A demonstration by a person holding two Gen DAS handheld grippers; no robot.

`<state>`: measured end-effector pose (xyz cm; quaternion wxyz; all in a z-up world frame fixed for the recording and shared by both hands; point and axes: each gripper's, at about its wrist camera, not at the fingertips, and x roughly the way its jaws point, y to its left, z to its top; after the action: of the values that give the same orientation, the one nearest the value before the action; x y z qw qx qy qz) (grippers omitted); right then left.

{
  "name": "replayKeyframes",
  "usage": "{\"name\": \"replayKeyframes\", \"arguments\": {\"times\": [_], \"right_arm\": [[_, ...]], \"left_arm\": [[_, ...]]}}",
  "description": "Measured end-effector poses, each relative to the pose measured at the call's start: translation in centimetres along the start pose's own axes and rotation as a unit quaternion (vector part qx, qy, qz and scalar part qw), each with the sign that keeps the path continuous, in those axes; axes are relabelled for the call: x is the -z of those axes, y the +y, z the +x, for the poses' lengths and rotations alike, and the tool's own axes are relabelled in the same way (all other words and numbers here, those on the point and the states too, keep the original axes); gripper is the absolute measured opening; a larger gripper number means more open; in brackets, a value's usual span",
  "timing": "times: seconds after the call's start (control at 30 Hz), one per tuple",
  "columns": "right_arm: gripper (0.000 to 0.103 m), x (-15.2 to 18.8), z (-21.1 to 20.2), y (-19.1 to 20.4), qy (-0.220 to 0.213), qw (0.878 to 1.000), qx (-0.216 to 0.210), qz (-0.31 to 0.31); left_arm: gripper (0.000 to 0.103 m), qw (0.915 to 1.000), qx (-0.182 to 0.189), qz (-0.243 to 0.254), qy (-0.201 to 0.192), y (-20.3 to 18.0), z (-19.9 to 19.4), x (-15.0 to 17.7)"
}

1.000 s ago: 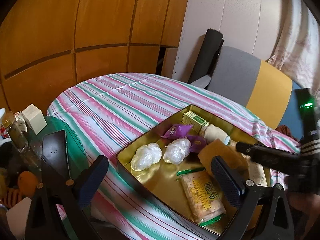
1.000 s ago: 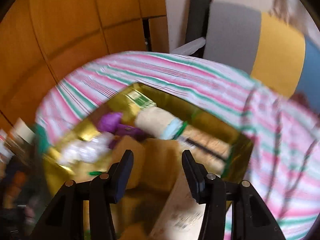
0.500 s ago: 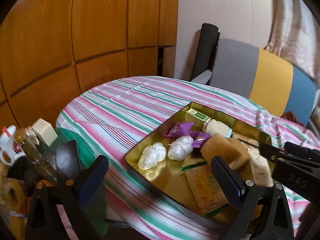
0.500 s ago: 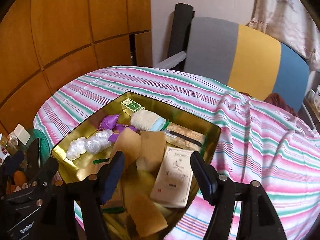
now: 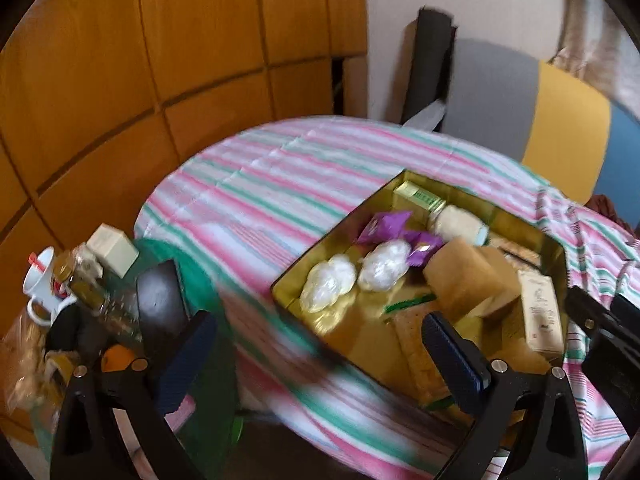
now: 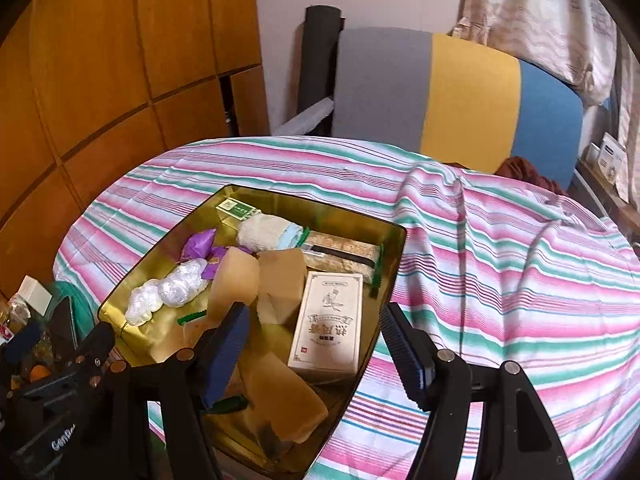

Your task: Organize objects

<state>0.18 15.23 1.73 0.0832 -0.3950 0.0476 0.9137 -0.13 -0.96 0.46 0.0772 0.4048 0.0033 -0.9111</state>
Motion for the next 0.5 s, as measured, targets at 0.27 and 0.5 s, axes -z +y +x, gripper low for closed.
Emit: {"name": "replayKeyframes", "arguments": {"times": [0.27,0.5], "right_arm": [[0.070,0.8,-0.8,0.7,0.006,1.000,0.002,0.003],[0.070,1.1,0.0,-0.2,0.027,0.999,-0.010,0.036]], "left_arm": [[0.103,0.9998,0.002,-0.016,0.015,0.9,0.3,-0.1],[0.103,1.0000,-0.004,-0.006,0.001,0.7,-0.7,-0.4]]}}
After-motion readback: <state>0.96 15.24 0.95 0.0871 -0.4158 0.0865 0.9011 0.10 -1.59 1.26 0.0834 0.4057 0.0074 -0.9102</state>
